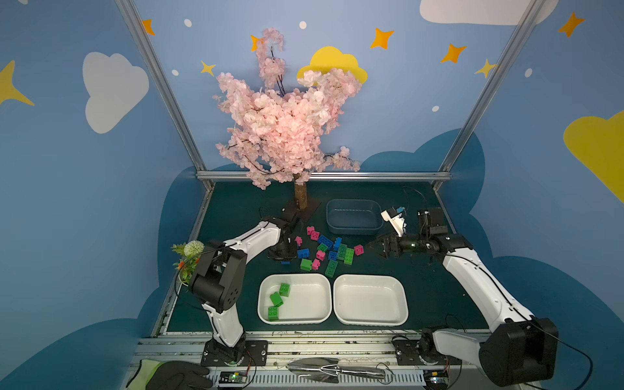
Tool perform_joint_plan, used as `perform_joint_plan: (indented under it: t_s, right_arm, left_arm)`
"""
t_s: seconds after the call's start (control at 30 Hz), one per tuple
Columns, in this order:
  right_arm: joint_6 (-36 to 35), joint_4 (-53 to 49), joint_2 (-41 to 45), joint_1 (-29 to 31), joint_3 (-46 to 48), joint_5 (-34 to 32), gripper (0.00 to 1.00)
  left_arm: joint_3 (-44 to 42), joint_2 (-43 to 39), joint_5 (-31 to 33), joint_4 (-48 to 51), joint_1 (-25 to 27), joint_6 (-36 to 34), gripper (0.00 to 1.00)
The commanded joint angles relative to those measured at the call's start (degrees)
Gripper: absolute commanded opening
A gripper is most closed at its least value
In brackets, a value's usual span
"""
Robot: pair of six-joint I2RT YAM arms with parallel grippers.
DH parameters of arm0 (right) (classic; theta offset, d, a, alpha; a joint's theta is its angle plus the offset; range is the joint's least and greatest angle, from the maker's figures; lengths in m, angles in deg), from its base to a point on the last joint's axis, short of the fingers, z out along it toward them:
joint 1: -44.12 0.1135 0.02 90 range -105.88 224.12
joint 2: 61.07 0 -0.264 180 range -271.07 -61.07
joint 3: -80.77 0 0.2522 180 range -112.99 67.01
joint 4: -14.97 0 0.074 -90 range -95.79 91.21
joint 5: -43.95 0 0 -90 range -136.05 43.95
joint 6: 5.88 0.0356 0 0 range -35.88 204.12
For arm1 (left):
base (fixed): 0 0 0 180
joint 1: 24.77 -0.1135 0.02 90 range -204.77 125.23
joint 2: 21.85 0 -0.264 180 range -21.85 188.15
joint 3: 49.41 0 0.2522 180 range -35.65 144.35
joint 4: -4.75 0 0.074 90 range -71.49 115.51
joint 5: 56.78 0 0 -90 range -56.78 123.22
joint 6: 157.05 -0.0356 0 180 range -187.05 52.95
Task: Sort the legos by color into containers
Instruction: 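Grasp the blue brick with the left gripper and lift it, then carry the blue brick to the blue-grey tub and release it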
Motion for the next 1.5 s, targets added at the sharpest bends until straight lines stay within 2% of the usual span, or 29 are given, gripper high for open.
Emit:
perform_joint_plan:
  t_s: [0.0,0.2,0.63,0.77,0.93,1.1,1.2,1.33,1.47]
  right_arm:
    - [1.0,1.7,0.3,-0.3,0.4,1.0,0.90]
    - [2.8,4.1,-0.3,-0.2,0.4,1.5,0.90]
    - [4.3,6.0,-0.3,-0.5,0.3,-0.4,0.90]
    - [4.8,6.9,-0.5,-0.8,0.6,-1.1,0.90]
    - [5.4,7.5,-0.9,-1.2,0.7,-1.8,0.90]
    - [5.5,7.9,-1.1,-1.8,0.8,-2.7,0.90]
    - [5.6,8.0,-1.3,-2.2,0.6,-2.7,0.90]
    - [5.5,7.8,-1.6,-2.6,0.4,-2.5,0.90]
    - [5.2,7.6,-1.7,-2.8,0.4,-2.5,0.90]
  left_arm:
    - [4.3,-4.3,-1.5,4.8,-0.1,-3.2,0.24]
    - [9.7,-3.2,-12.5,0.2,0.2,-4.7,0.25]
    - [25.9,9.4,-15.0,-5.9,6.5,-2.9,0.27]
    - [32.5,15.3,-15.5,-10.5,7.7,-2.6,0.27]
    - [44.7,25.3,-17.1,-10.1,7.7,-3.1,0.27]
    - [53.4,33.1,-15.6,-11.7,7.7,-3.7,0.27]
    - [58.7,37.9,-12.5,-12.4,7.7,-4.6,0.28]
    - [62.5,41.1,-6.4,-14.7,8.3,-6.7,0.33]
    - [63.3,41.8,-2.7,-14.5,9.0,-10.2,0.44]
